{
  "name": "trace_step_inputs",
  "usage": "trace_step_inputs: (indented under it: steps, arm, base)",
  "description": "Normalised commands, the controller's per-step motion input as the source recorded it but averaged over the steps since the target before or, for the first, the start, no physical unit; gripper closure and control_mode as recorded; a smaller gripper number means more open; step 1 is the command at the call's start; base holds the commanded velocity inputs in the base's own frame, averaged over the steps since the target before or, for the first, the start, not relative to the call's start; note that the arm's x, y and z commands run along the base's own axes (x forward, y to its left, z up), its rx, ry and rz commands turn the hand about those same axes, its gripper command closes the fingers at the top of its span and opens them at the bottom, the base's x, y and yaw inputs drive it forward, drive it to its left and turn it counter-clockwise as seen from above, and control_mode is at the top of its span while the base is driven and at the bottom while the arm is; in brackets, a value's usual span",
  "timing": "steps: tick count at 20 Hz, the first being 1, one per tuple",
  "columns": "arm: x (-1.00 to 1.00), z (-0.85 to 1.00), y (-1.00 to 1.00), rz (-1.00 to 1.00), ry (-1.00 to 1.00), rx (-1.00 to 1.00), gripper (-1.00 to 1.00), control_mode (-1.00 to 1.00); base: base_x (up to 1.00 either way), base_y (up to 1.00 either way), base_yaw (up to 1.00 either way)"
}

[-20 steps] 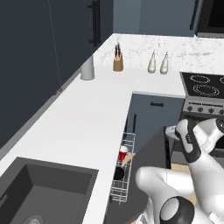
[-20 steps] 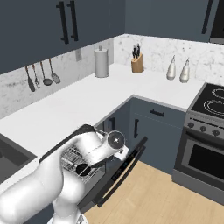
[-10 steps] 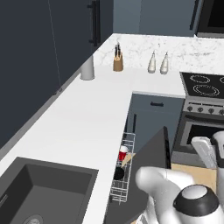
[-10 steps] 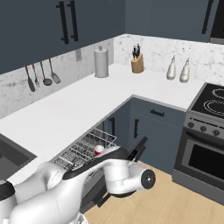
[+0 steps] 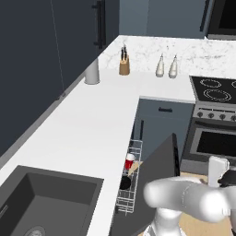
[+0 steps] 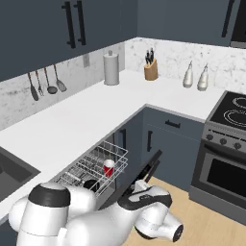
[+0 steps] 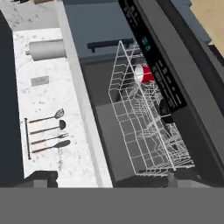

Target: Pick up the cup and bowl from the counter, place them in the dishwasher, and close the dishwasher door.

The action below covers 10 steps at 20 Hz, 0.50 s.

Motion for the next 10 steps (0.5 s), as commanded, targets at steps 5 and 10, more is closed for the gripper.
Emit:
trace_step_inputs:
  steps: [5,10]
  arm:
    - [0.42,-0.57,-0.15,0.06,0.07,0.18,-1.0,-1.0]
    - [0.48,-0.63,-0.14,0.09,-0.03,0.05,-1.0,-1.0]
  base:
    - [0.0,0.0,0.0]
    - [0.0,0.0,0.0]
